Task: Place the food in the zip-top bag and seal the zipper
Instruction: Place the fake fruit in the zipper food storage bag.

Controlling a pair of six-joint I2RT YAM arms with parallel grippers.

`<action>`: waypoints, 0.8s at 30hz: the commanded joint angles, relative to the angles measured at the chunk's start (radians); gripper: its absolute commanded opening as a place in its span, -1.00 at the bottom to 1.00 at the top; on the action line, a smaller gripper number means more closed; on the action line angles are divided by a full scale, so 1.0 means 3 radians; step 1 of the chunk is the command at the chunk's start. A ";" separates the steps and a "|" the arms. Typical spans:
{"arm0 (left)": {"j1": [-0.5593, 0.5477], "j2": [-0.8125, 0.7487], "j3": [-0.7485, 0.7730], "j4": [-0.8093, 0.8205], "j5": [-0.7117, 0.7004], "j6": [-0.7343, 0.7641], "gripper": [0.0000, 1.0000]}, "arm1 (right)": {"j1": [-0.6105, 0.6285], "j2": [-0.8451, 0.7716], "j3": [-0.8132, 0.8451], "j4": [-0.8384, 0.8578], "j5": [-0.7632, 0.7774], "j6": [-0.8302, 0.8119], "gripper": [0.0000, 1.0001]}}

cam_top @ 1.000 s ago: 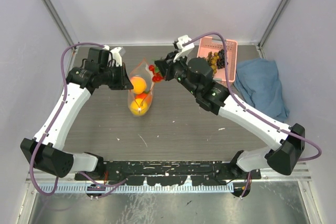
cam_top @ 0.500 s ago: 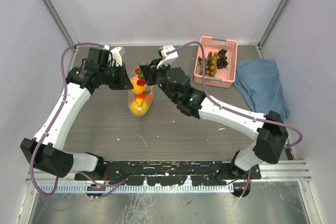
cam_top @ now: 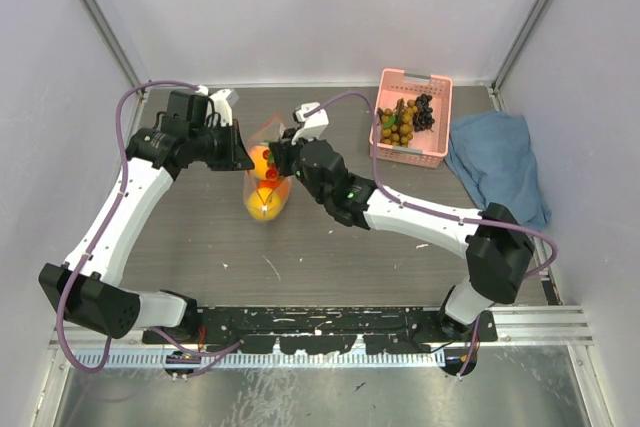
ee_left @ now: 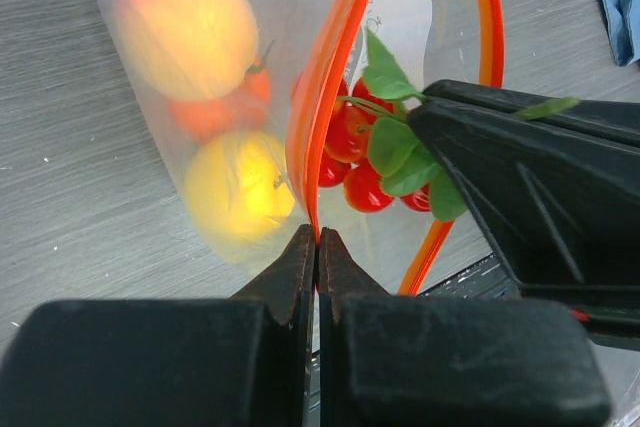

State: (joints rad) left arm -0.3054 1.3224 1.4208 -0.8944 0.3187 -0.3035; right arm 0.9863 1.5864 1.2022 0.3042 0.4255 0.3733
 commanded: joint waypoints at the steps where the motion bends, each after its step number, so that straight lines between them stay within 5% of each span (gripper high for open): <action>1: 0.0025 -0.0036 0.0036 0.0143 0.0045 -0.0011 -1.00 | 0.0014 0.0115 0.0183 -0.0064 0.0036 0.0053 -0.90; 18: 0.0027 -0.0036 0.0039 0.0143 0.0041 -0.0016 -1.00 | 0.0015 0.0371 0.0540 -0.0731 0.0526 -0.0183 -0.77; 24: 0.0031 -0.0036 0.0038 0.0144 0.0041 -0.0016 -1.00 | 0.0015 0.0341 0.0566 -0.0773 0.0440 -0.0206 -0.42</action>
State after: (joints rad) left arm -0.3046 1.3224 1.4208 -0.8940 0.3187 -0.3035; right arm 0.9863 1.7061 1.3235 0.0734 0.5419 0.3256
